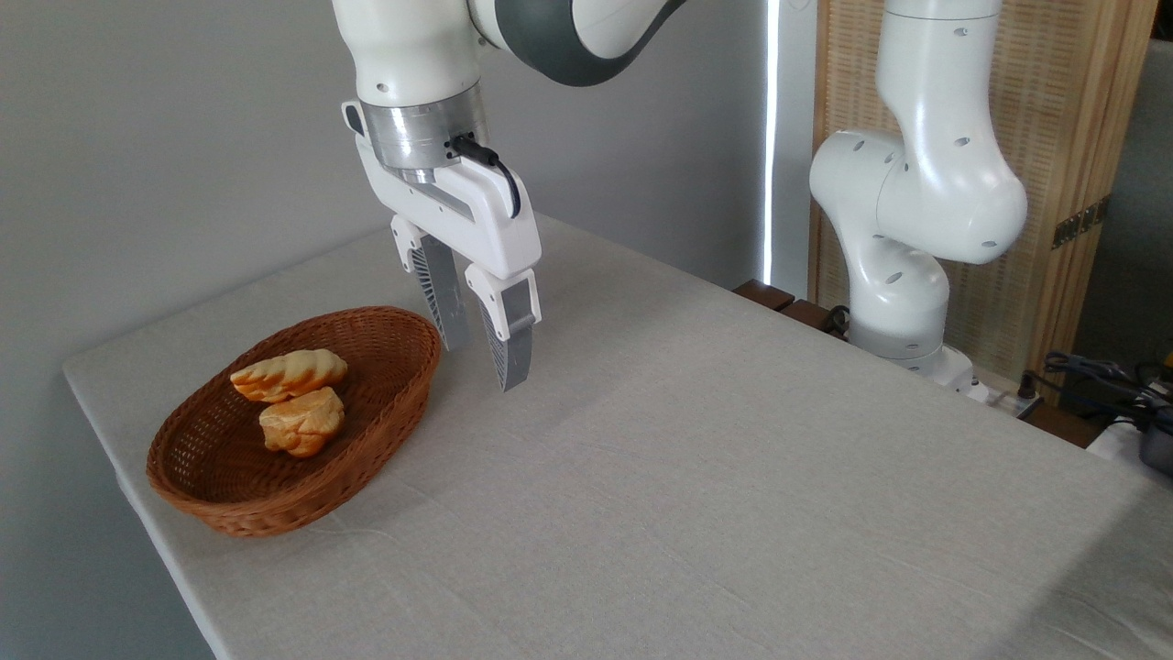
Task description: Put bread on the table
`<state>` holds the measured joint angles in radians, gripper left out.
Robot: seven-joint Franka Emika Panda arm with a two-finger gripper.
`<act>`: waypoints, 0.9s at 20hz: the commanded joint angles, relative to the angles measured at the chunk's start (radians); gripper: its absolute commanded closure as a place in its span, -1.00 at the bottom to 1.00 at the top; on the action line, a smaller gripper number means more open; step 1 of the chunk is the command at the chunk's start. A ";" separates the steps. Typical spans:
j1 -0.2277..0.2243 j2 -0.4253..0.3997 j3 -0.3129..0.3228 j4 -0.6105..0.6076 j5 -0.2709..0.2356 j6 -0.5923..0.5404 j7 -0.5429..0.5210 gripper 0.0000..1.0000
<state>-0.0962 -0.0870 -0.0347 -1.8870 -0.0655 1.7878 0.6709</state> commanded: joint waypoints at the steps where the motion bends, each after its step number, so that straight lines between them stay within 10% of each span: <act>1: 0.003 0.004 0.001 0.005 0.010 0.010 0.019 -1.00; 18: 0.003 0.009 -0.001 0.006 0.003 0.019 0.007 -1.00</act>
<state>-0.0962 -0.0853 -0.0347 -1.8863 -0.0655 1.7890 0.6708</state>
